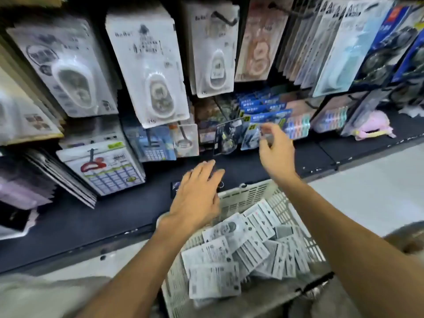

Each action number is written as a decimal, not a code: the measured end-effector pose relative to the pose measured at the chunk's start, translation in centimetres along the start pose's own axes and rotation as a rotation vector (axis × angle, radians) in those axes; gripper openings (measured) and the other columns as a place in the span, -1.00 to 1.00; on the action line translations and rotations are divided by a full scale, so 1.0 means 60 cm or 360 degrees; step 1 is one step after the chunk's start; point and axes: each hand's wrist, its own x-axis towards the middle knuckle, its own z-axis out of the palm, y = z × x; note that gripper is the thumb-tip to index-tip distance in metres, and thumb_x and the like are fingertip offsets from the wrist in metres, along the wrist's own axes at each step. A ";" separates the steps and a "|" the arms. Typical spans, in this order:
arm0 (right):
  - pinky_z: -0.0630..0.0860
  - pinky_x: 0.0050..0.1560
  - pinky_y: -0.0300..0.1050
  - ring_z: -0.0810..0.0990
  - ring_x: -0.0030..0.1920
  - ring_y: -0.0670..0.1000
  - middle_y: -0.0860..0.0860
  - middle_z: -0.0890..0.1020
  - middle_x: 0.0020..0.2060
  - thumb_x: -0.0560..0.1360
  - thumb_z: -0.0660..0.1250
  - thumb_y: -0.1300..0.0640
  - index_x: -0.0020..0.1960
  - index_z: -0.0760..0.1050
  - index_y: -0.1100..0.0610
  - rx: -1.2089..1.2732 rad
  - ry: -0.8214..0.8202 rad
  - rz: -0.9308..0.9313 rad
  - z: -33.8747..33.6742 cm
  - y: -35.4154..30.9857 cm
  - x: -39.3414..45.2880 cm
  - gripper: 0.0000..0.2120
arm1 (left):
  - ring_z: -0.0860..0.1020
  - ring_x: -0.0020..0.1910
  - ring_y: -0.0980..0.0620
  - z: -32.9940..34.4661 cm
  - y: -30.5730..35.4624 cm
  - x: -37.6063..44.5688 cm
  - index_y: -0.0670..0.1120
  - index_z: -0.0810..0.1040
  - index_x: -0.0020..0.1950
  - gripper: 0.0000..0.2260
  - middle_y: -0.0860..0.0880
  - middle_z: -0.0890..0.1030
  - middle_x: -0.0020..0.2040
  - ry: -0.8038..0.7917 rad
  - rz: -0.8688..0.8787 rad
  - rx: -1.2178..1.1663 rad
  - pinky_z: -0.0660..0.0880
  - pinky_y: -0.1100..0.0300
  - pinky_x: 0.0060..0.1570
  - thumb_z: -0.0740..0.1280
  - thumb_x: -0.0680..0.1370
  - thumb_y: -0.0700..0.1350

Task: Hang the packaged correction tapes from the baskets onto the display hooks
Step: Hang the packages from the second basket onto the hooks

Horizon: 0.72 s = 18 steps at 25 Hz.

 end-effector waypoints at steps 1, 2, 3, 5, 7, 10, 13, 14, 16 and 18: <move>0.47 0.04 -0.12 0.63 0.05 0.13 0.07 0.67 0.12 0.58 0.26 0.23 0.28 0.54 0.12 -0.0025 -0.0061 0.0161 0.022 0.046 -0.054 -0.72 | 0.20 0.59 -0.09 0.052 0.003 -0.018 0.00 0.29 0.59 -0.45 -0.05 0.23 0.64 -0.0300 -0.0002 -0.0091 0.18 0.01 0.54 0.29 0.59 -0.10; 0.48 0.04 -0.13 0.64 0.05 0.18 0.11 0.69 0.05 0.57 0.28 0.25 0.19 0.59 0.14 -0.0110 -0.0164 0.0317 0.036 0.090 -0.103 -0.77 | 0.26 0.56 -0.08 0.102 0.003 -0.037 0.00 0.31 0.58 -0.46 -0.03 0.29 0.61 -0.0546 -0.0021 -0.0174 0.24 0.04 0.52 0.30 0.59 -0.10; 0.51 0.08 -0.09 0.65 0.07 0.20 0.16 0.70 0.04 0.57 0.29 0.25 0.15 0.61 0.17 -0.0213 -0.0313 0.0452 0.043 0.130 -0.145 -0.80 | 0.32 0.53 -0.08 0.146 0.000 -0.057 0.01 0.33 0.57 -0.47 -0.03 0.34 0.58 -0.0739 -0.0072 -0.0241 0.29 0.06 0.49 0.32 0.59 -0.10; 0.54 0.11 -0.02 0.64 0.11 0.24 0.21 0.69 0.08 0.54 0.31 0.22 0.13 0.60 0.20 -0.0398 -0.0654 0.0713 0.037 0.198 -0.211 -0.80 | 0.40 0.48 -0.09 0.222 -0.010 -0.089 0.02 0.35 0.56 -0.49 -0.05 0.40 0.54 -0.1033 -0.0212 -0.0316 0.38 0.09 0.42 0.33 0.60 -0.08; 0.53 -0.04 -0.01 0.66 0.05 0.27 0.23 0.69 0.05 0.53 0.24 0.09 0.09 0.55 0.20 -0.0614 -0.0709 0.0959 0.022 0.237 -0.265 -0.76 | 0.41 0.49 -0.06 0.281 -0.015 -0.106 0.05 0.36 0.56 -0.49 -0.04 0.40 0.56 -0.1226 -0.0369 -0.0373 0.38 0.14 0.40 0.33 0.60 -0.06; 0.50 0.13 0.12 0.55 0.21 0.34 0.26 0.54 0.28 0.52 0.27 0.05 0.41 0.35 0.23 -0.0835 -0.0506 0.1178 0.031 0.248 -0.329 -0.49 | 0.37 0.53 -0.05 0.334 -0.002 -0.098 0.04 0.36 0.57 -0.49 -0.03 0.35 0.59 -0.1340 -0.0458 -0.0501 0.35 0.16 0.42 0.32 0.61 -0.05; 0.34 0.36 0.27 0.31 0.40 0.36 0.23 0.32 0.45 0.51 0.35 0.07 0.54 0.17 0.20 -0.0752 -0.0353 0.1265 0.045 0.235 -0.345 -0.32 | 0.45 0.46 -0.06 0.357 0.021 -0.079 0.03 0.44 0.50 -0.54 -0.04 0.45 0.53 -0.1325 -0.0484 -0.0592 0.43 0.13 0.37 0.34 0.58 -0.06; 0.33 0.37 0.28 0.28 0.42 0.37 0.23 0.30 0.47 0.51 0.35 0.08 0.54 0.15 0.22 -0.0661 -0.0297 0.1362 0.046 0.236 -0.342 -0.31 | 0.49 0.41 -0.07 0.362 0.027 -0.074 0.03 0.47 0.46 -0.56 -0.05 0.49 0.49 -0.1314 -0.0480 -0.0607 0.46 0.13 0.32 0.34 0.57 -0.07; 0.32 0.38 0.27 0.27 0.44 0.38 0.23 0.29 0.48 0.53 0.36 0.10 0.53 0.14 0.23 -0.0473 -0.0175 0.1550 0.043 0.239 -0.339 -0.32 | 0.51 0.38 -0.09 0.368 0.037 -0.065 0.01 0.47 0.45 -0.57 -0.07 0.51 0.47 -0.1313 -0.0473 -0.0610 0.48 0.12 0.28 0.34 0.57 -0.08; 0.38 0.35 0.26 0.36 0.39 0.36 0.23 0.33 0.45 0.54 0.36 0.11 0.50 0.19 0.22 -0.0412 -0.0104 0.1552 0.039 0.237 -0.341 -0.37 | 0.50 0.40 -0.09 0.369 0.043 -0.059 0.02 0.44 0.48 -0.55 -0.07 0.49 0.49 -0.1303 -0.0479 -0.0638 0.47 0.10 0.30 0.33 0.58 -0.09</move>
